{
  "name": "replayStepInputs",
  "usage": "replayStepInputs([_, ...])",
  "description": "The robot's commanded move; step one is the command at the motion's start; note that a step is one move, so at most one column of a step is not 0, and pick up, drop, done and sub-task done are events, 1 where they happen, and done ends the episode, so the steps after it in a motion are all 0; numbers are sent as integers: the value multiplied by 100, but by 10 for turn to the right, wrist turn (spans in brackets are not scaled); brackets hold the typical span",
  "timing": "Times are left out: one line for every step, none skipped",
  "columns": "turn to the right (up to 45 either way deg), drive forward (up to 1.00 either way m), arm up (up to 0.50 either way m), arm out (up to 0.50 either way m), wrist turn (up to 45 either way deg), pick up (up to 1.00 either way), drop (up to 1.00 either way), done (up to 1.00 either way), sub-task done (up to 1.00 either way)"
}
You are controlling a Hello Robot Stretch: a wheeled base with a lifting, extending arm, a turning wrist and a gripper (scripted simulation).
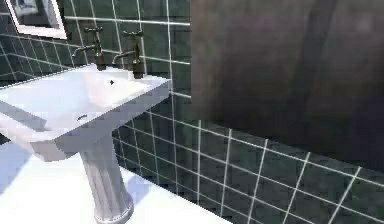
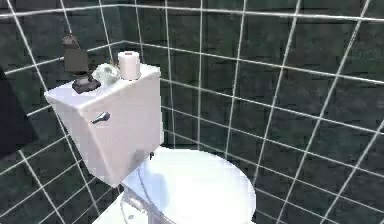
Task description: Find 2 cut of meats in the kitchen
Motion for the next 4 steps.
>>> replayStepInputs([-450,0,0,0,0,0,0,0,0])
replayStepInputs([-240,0,0,0,0,0,0,0,0])
replayStepInputs([0,100,0,0,0,0,0,0,0])
replayStepInputs([0,80,0,0,0,0,0,0,0])
